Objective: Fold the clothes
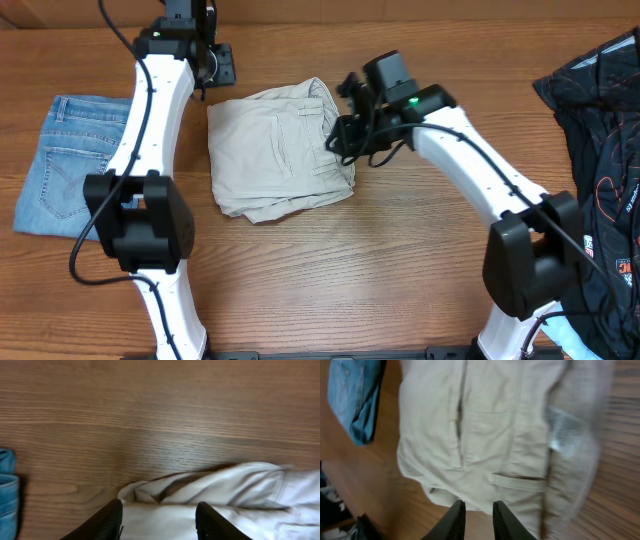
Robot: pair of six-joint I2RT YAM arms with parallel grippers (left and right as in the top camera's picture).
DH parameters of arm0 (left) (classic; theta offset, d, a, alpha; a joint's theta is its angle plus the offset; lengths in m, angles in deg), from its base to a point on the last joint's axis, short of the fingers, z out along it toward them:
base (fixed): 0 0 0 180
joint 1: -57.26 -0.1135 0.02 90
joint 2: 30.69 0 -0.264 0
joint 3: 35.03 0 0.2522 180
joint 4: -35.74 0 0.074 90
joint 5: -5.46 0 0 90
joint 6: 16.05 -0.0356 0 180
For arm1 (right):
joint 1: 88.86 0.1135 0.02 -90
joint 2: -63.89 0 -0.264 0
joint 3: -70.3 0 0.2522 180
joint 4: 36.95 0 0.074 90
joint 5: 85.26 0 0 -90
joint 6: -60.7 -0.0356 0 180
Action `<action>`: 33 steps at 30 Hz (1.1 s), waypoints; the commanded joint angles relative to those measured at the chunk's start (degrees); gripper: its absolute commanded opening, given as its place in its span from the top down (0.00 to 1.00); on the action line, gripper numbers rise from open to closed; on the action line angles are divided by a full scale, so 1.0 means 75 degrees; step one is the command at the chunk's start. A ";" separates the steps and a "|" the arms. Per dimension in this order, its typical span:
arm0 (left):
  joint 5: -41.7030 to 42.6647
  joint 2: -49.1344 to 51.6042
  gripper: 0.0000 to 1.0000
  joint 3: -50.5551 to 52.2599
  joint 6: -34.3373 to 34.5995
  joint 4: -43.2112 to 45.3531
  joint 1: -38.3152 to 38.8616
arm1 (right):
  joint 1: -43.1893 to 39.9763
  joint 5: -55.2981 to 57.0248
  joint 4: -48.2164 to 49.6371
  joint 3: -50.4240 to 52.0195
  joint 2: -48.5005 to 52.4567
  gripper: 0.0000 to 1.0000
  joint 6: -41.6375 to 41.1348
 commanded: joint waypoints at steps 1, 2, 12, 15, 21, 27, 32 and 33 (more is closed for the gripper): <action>0.0280 0.0659 0.51 0.0003 -0.0283 0.0029 -0.0102 | 0.0335 -0.0487 0.0137 -0.0006 0.0283 0.77 -0.0146; 0.0289 0.0799 0.51 0.0003 -0.0303 -0.0006 -0.0111 | 0.0408 -0.0487 0.0154 -0.0003 0.0373 0.77 -0.0146; -0.0778 0.1483 0.54 0.0003 -0.0335 -0.1157 -0.0146 | 0.0650 -0.0338 0.0035 -0.0003 0.1597 0.77 -0.0175; -0.1387 0.1483 0.56 0.0003 -0.0329 -0.1944 -0.0152 | 0.0568 0.0332 -0.0219 -0.0003 0.1792 0.76 -0.0172; -0.1361 0.1483 0.66 0.0003 0.0297 -0.3520 -0.0152 | 0.0242 0.1833 -0.0434 -0.0003 0.1833 0.76 -0.0015; -0.0714 0.1483 0.77 0.0003 0.0819 -0.4639 -0.0131 | -0.0312 0.2809 -0.0044 -0.0003 0.1833 0.76 0.0420; -0.0085 0.1419 0.88 0.0000 0.0819 -0.4873 -0.0131 | -0.0694 0.2809 0.0114 -0.0003 0.1833 0.76 0.0527; 0.0044 0.1370 0.88 -0.0009 0.0810 -0.4823 -0.0131 | -0.0743 0.2809 0.0090 -0.0003 0.1833 0.76 0.0525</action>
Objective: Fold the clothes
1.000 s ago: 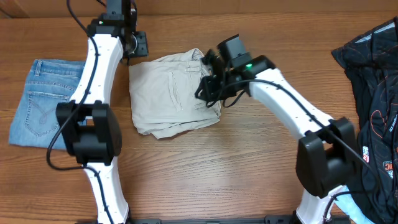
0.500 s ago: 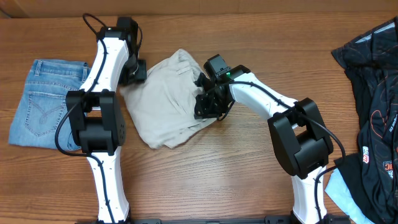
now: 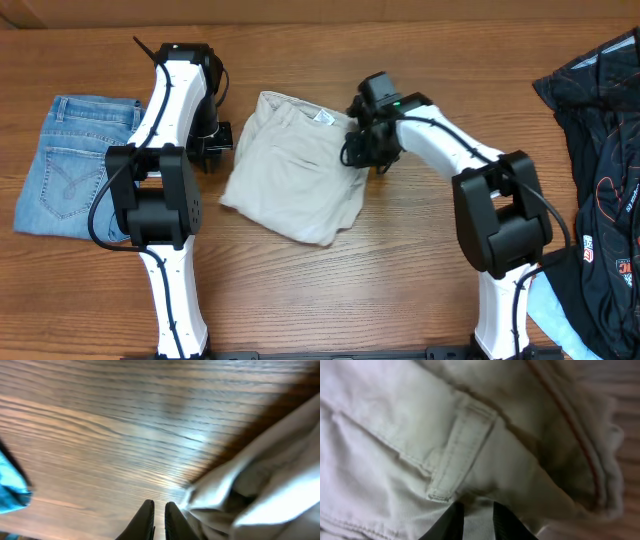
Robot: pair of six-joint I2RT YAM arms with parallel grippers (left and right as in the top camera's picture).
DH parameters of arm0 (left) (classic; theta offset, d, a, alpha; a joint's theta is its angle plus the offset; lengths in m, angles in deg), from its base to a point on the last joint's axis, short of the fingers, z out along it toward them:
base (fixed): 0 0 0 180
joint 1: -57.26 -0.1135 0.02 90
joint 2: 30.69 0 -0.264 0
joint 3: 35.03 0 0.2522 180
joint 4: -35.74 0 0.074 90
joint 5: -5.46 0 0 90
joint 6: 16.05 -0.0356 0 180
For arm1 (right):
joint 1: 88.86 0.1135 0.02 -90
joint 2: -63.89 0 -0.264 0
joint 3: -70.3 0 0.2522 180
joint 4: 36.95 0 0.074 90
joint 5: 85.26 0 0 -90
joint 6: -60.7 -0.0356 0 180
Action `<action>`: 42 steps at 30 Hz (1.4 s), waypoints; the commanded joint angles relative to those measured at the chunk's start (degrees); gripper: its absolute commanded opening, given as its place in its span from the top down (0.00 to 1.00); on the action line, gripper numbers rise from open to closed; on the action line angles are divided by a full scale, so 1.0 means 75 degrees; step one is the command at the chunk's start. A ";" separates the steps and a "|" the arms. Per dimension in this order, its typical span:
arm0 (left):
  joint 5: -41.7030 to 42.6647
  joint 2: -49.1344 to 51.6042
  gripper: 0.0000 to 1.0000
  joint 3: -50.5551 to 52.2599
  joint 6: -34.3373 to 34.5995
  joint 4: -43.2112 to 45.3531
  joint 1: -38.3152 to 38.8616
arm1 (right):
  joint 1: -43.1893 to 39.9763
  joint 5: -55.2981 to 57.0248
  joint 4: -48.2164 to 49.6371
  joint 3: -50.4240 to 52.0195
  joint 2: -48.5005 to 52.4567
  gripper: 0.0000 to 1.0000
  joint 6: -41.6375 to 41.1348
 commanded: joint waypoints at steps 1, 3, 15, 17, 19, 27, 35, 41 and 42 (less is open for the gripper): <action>0.0688 -0.0160 0.88 -0.0047 0.0140 0.0079 -0.0035 | -0.0283 0.0839 -0.0044 0.0003 0.0041 0.76 0.0128; 0.0976 -0.0326 0.87 -0.0111 0.0000 0.0204 -0.0032 | -0.0283 0.0839 -0.0041 0.0003 0.0041 0.76 0.0131; 0.3701 -0.1684 0.06 -0.0201 -0.2020 0.2069 -0.0032 | -0.0219 0.0804 -0.0052 0.0003 0.0041 0.74 0.0122; 0.3704 -0.1585 0.04 -0.0160 -0.2046 0.2235 -0.0032 | -0.0219 0.0799 -0.0055 0.0003 0.0041 0.74 0.0122; 0.3707 -0.1419 0.04 -0.0146 -0.2215 0.2328 -0.0015 | -0.0219 0.0796 -0.0052 0.0003 0.0041 0.73 0.0119; 0.3733 -0.0425 0.04 -0.0146 -0.2416 0.2804 0.0172 | -0.0219 0.0784 -0.0070 0.0003 0.0041 0.73 0.0119; 0.3879 0.0172 0.02 -0.0146 -0.2640 0.3392 0.0350 | -0.0219 0.0781 -0.0073 0.0003 0.0041 0.73 0.0119; 0.3879 0.0717 0.03 -0.0146 -0.2495 0.3474 0.0443 | -0.0219 0.0781 -0.0076 0.0003 0.0041 0.73 0.0119; 0.3888 0.0822 0.04 -0.0146 -0.2428 0.3468 0.0443 | -0.0219 0.0781 -0.0076 0.0003 0.0041 0.73 0.0119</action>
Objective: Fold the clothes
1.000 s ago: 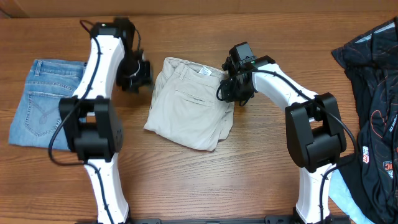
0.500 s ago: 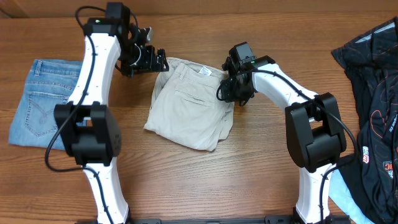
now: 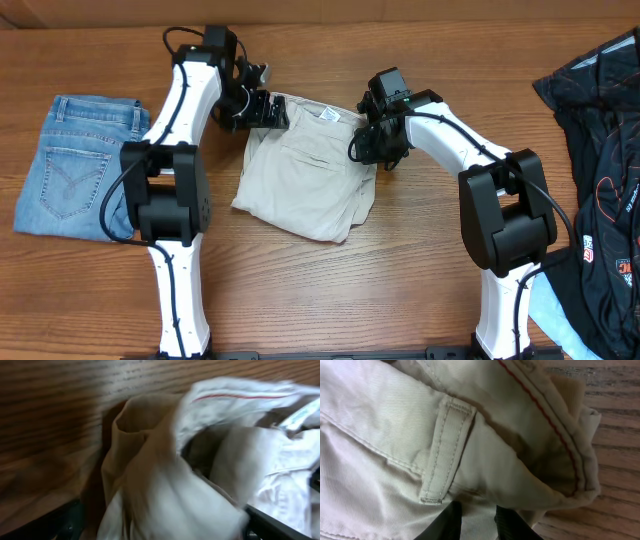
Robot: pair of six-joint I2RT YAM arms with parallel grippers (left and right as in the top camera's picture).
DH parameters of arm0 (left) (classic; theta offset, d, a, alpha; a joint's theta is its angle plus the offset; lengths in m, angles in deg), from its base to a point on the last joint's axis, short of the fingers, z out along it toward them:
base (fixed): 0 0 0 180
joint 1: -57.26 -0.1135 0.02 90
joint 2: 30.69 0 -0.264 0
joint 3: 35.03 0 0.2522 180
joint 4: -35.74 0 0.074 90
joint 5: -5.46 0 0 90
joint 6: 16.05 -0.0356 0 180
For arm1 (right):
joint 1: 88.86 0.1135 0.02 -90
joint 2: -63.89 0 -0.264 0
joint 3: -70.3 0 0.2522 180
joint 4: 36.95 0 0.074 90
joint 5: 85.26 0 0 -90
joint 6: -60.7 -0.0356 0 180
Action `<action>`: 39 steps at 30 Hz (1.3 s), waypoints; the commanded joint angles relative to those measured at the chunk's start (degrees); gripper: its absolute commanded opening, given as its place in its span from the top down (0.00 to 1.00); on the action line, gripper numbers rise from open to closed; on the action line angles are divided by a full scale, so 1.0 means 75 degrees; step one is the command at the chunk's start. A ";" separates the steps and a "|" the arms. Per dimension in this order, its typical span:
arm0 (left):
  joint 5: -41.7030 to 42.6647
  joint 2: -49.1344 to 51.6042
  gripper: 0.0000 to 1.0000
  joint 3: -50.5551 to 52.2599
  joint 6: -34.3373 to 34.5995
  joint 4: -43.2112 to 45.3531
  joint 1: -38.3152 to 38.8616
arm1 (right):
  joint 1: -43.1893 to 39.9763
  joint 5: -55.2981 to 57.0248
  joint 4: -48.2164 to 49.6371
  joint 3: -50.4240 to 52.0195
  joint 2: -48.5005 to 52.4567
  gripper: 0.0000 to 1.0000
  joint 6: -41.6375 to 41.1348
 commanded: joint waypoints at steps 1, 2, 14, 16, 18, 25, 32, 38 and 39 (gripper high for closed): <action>0.0216 0.0568 0.04 0.0000 0.0061 -0.0026 0.0052 | -0.0044 0.0571 -0.0058 0.0006 0.0041 0.73 0.0052; 0.0358 0.0667 0.06 0.0000 0.0064 -0.0050 0.0064 | -0.0044 0.0568 -0.0058 0.0006 0.0041 0.73 0.0050; 0.1142 0.0898 0.40 0.0000 0.0020 0.0096 0.0446 | -0.0044 0.0571 -0.0067 0.0006 0.0041 0.72 0.0050; 0.1142 0.0898 0.51 -0.0003 0.0020 0.0108 0.0498 | -0.0044 0.0574 -0.0085 0.0006 0.0041 0.71 0.0052; 0.1142 0.0898 0.73 -0.0003 0.0020 0.0079 0.0513 | -0.0044 0.0574 -0.0111 0.0006 0.0041 0.71 0.0052; -0.0501 0.0772 0.96 -0.0504 0.0822 -0.0790 0.0283 | -0.0073 0.1314 -0.0635 -0.0233 -0.0172 0.69 -0.0382; -0.2366 -0.0662 0.96 -0.0959 0.0912 -0.1411 -0.0329 | -0.0367 0.1635 -0.1023 -0.1037 -0.1530 0.66 -0.0440; -0.3433 -0.2049 0.96 -0.0959 0.0831 -0.1886 -0.1040 | -0.0813 0.1655 -0.1320 -0.1160 -0.2847 0.65 -0.0431; -0.3628 -0.2186 0.96 -0.0959 0.0778 -0.2014 -0.1151 | -0.0886 0.1655 -0.1416 -0.1160 -0.3005 0.65 -0.0431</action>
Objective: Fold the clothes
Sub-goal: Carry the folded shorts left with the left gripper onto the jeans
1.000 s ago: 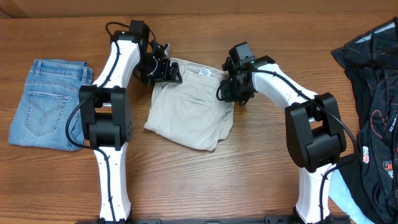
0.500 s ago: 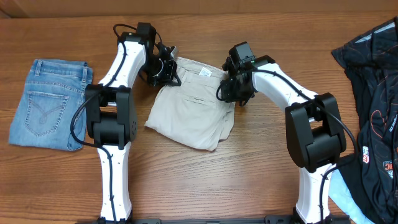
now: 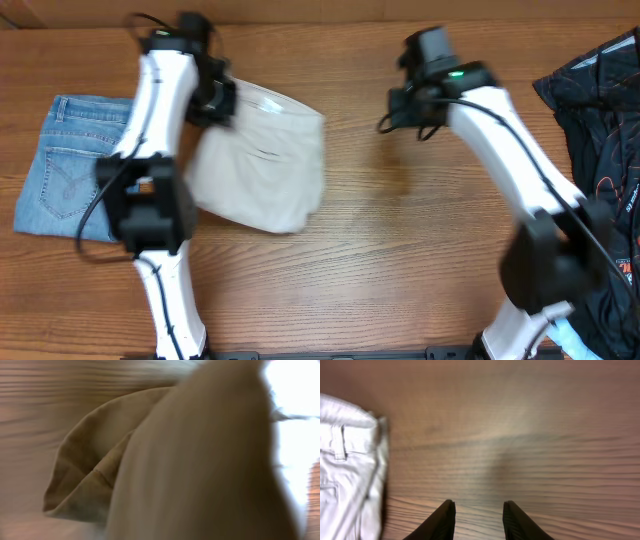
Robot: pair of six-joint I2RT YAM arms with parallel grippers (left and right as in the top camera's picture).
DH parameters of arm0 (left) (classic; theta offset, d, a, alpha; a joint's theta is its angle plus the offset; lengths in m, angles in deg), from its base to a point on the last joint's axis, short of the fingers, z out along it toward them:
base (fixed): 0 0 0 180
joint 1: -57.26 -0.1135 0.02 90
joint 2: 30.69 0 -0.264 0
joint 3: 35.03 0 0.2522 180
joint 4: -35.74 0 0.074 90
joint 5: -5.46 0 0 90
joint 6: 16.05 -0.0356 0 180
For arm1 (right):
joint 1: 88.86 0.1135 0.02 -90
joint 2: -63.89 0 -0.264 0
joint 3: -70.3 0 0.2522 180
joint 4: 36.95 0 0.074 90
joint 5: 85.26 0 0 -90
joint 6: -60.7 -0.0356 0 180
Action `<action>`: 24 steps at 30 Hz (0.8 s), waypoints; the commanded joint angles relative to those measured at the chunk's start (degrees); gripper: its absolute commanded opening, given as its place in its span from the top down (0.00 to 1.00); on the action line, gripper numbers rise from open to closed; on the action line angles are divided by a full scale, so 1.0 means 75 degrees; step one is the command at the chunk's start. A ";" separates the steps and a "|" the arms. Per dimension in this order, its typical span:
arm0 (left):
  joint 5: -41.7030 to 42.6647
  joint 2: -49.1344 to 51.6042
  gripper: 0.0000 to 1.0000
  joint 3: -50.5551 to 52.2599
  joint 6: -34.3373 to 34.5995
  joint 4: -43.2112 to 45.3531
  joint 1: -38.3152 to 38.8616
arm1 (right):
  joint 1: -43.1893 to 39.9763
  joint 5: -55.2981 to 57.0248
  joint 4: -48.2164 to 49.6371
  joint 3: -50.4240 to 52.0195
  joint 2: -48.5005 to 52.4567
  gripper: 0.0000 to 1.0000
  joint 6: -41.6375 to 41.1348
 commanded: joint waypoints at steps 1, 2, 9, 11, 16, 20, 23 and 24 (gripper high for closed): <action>-0.1478 -0.1244 0.96 -0.0300 -0.0044 -0.0458 -0.0536 | -0.0262 0.0169 -0.0239 -0.0221 -0.0831 0.65 -0.0047; -0.1743 -0.1352 0.96 -0.0300 -0.0061 -0.0583 -0.0664 | -0.0318 0.0166 -0.0338 -0.0221 -0.0941 0.65 -0.0047; -0.3060 -0.1580 0.96 -0.0303 -0.0157 -0.0731 -0.1518 | -0.0408 0.0169 -0.0807 -0.0221 -0.1169 0.65 0.0038; -0.3060 -0.1559 0.96 -0.0300 -0.0160 -0.0568 -0.1792 | -0.0408 0.0169 -0.0851 -0.0219 -0.1169 0.65 0.0035; -0.3048 -0.1559 0.96 -0.0300 -0.0498 -0.0134 -0.2410 | -0.0405 0.0166 -0.0868 -0.0219 -0.1169 0.65 0.0032; -0.2739 -0.1556 0.96 -0.0297 -0.0632 0.0306 -0.2856 | -0.0408 0.0166 -0.0880 -0.0219 -0.1169 0.65 0.0032; -0.2442 -0.1550 0.96 -0.0286 -0.0793 0.0673 -0.3107 | -0.0405 0.0166 -0.0880 -0.0219 -0.1169 0.65 0.0026; -0.2340 -0.1545 0.96 -0.0286 -0.0793 0.0825 -0.3171 | -0.0405 0.0163 -0.0880 -0.0219 -0.1169 0.65 0.0003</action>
